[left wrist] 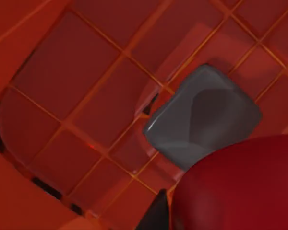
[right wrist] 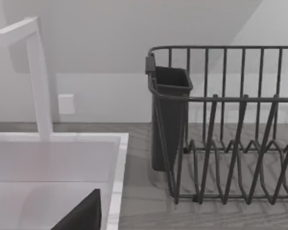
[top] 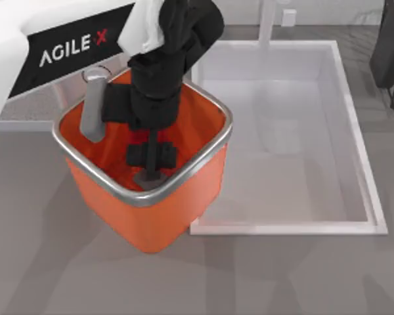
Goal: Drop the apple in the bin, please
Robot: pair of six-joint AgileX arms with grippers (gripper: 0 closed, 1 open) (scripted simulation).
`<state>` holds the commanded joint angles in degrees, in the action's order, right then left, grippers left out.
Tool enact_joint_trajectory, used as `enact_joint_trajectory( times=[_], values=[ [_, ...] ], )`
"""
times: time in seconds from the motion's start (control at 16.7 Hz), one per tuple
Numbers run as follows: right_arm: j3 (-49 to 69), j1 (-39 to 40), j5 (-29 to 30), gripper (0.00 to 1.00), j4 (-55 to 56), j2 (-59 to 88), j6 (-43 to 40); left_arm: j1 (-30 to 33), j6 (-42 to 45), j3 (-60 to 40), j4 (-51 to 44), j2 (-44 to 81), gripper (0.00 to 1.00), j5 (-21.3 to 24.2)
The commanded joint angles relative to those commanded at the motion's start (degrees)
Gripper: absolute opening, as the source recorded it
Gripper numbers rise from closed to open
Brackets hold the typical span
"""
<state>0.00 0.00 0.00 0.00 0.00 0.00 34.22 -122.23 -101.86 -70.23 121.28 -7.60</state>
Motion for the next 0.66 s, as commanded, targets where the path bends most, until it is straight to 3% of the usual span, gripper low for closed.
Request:
enact_joint_trajectory(
  times=[0.3,0.66],
  values=[
    [0.00,0.00,0.00,1.00,0.00,0.00,0.00,0.00,0.00,0.00,0.00,0.00,0.98,0.00],
    [0.00,0.00,0.00,1.00,0.00,0.00,0.00,0.00,0.00,0.00,0.00,0.00,1.00,0.00]
  ],
)
